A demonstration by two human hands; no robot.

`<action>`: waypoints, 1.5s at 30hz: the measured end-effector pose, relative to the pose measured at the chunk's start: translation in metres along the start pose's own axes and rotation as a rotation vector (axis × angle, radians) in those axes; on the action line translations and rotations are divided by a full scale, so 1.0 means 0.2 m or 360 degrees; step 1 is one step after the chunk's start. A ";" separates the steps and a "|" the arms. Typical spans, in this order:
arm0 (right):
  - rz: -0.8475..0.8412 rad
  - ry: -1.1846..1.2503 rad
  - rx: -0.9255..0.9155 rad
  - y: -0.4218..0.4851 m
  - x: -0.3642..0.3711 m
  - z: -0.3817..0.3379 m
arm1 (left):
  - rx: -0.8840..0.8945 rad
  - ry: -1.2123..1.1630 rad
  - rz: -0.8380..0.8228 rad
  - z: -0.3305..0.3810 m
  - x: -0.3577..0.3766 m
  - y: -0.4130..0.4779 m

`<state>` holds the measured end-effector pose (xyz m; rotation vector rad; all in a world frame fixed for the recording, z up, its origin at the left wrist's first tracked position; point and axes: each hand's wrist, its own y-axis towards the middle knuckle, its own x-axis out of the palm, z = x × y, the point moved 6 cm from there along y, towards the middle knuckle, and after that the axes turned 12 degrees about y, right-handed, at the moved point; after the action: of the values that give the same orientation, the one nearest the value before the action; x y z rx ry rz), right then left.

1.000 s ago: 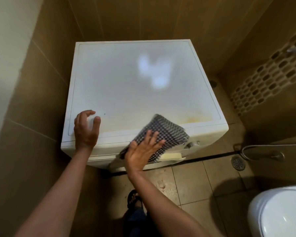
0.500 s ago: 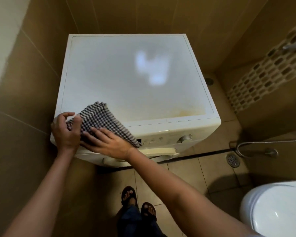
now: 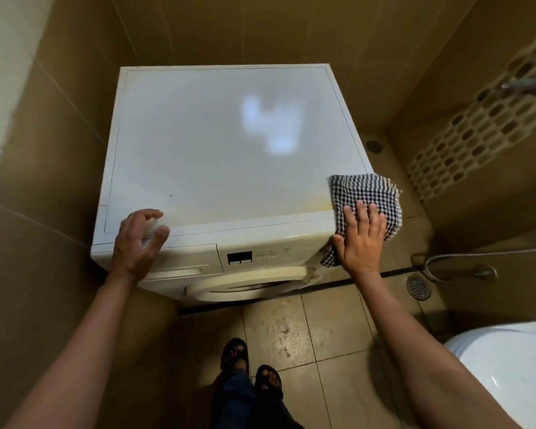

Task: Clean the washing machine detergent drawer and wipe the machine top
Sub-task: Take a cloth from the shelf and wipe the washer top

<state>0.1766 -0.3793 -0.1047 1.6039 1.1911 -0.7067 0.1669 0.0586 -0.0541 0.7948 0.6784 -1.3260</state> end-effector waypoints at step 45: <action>0.0020 -0.0295 -0.0809 -0.09 0.15 -0.28 | 0.0095 0.0085 -0.0008 0.21 0.18 0.17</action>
<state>0.1654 -0.3160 -0.1170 1.0979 1.1127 -0.4811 0.2049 0.0060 -0.0546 0.8797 0.6861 -1.3388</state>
